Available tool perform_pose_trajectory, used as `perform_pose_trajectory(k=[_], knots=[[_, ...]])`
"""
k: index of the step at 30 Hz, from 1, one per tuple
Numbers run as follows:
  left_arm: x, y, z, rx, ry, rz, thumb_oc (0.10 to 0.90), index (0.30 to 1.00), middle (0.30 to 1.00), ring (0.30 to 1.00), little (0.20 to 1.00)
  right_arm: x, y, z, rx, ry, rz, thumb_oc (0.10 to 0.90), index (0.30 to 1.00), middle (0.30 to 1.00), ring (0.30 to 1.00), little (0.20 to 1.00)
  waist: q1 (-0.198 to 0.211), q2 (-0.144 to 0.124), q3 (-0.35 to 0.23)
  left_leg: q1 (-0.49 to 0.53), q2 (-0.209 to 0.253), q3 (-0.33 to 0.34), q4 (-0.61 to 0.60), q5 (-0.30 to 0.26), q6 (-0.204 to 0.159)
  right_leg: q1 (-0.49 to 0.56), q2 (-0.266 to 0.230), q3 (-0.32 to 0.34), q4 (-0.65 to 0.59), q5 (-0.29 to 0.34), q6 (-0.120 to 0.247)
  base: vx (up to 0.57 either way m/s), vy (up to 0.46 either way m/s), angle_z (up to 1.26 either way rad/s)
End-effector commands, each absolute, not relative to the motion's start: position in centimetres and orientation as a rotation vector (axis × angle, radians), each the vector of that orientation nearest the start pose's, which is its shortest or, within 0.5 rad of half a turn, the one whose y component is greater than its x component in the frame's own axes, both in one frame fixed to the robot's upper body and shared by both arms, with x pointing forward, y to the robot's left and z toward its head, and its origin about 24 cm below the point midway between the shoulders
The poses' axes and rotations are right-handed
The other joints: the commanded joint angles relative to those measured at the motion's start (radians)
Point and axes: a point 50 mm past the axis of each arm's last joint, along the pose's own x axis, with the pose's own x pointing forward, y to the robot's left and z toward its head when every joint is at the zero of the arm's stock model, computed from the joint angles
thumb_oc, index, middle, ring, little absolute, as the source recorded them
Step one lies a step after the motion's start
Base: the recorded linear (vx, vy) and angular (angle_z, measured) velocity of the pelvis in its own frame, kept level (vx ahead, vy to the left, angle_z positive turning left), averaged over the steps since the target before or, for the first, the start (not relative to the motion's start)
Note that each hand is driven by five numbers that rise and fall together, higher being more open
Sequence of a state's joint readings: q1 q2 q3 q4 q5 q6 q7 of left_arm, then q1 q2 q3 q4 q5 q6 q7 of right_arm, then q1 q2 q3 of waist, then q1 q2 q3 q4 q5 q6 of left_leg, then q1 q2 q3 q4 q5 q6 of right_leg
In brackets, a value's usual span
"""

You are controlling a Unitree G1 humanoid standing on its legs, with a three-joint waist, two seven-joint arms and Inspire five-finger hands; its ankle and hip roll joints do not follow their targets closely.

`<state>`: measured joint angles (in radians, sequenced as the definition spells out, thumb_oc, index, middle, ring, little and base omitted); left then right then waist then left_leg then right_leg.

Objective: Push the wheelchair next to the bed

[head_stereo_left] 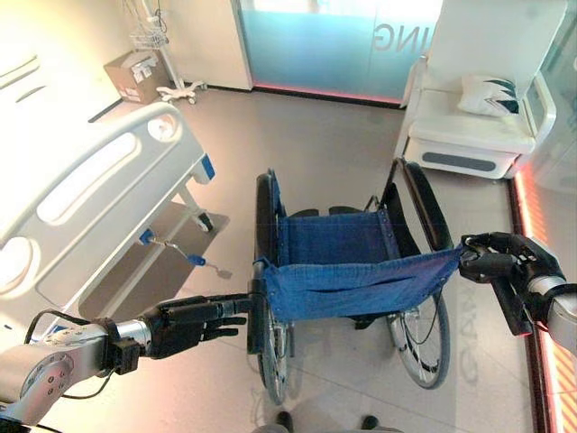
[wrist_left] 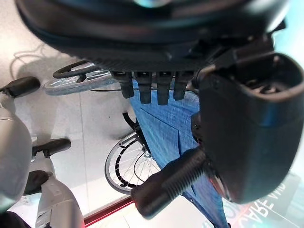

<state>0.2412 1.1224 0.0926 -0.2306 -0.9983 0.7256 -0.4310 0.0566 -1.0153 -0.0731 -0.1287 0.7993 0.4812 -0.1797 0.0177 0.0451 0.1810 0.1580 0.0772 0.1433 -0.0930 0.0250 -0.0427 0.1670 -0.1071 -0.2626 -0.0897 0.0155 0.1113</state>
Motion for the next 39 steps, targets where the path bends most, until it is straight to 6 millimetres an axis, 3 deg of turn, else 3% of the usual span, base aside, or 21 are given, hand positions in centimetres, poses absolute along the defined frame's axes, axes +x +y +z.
perform_pose_trajectory(k=[1, 8, 18, 31, 39], knots=[[20.5, 30.1, 14.1, 0.153, 0.606, -0.398, 0.800, 0.900, 0.900, 0.900, 0.900, 23.4, -28.9, 12.0, -0.173, 0.371, 0.025, 0.400, 0.300, 0.300, 0.300, 0.300, 0.011, 0.024, -0.045, -0.020, 0.011, 0.052, 0.006, -0.003, -0.037, -0.008, -0.038, -0.063, 0.010, -0.009, 0.044, 0.00, 0.000, 0.00], [20.2, 29.4, 14.9, 0.051, 0.550, -0.482, 0.800, 0.900, 0.900, 0.900, 0.900, 23.2, -29.1, 12.1, -0.164, 0.376, 0.024, 0.400, 0.300, 0.300, 0.300, 0.300, 0.017, 0.022, -0.049, -0.023, 0.013, 0.053, 0.006, -0.006, -0.038, -0.006, -0.040, -0.076, 0.011, -0.012, 0.043, 0.00, 0.003, 0.03], [20.0, 23.9, 13.5, -0.237, 0.515, -0.767, 0.800, 0.900, 0.900, 0.900, 0.900, 23.0, -28.2, 10.5, -0.149, 0.394, 0.027, 0.400, 0.300, 0.300, 0.300, 0.300, 0.012, 0.012, -0.063, -0.012, 0.014, 0.055, 0.006, -0.017, -0.037, 0.002, -0.038, -0.079, 0.008, -0.016, 0.044, 0.01, -0.003, 0.01], [19.3, 24.2, 11.2, -0.129, 0.707, -0.782, 0.800, 0.900, 0.900, 0.900, 0.900, 23.1, -27.4, 10.4, -0.142, 0.399, 0.042, 0.400, 0.300, 0.300, 0.300, 0.300, -0.004, 0.014, -0.069, -0.003, 0.016, 0.063, 0.006, -0.015, -0.036, 0.002, -0.033, -0.062, 0.007, -0.012, 0.051, 0.00, -0.004, 0.02], [18.6, 22.3, 11.0, -0.242, 0.753, -0.940, 0.800, 0.900, 0.900, 0.900, 0.900, 23.1, -27.0, 10.3, -0.141, 0.404, 0.050, 0.400, 0.300, 0.300, 0.300, 0.300, -0.016, 0.013, -0.070, 0.003, 0.017, 0.069, 0.006, -0.018, -0.036, 0.005, -0.031, -0.058, 0.004, -0.011, 0.054, 0.00, 0.000, 0.00]])
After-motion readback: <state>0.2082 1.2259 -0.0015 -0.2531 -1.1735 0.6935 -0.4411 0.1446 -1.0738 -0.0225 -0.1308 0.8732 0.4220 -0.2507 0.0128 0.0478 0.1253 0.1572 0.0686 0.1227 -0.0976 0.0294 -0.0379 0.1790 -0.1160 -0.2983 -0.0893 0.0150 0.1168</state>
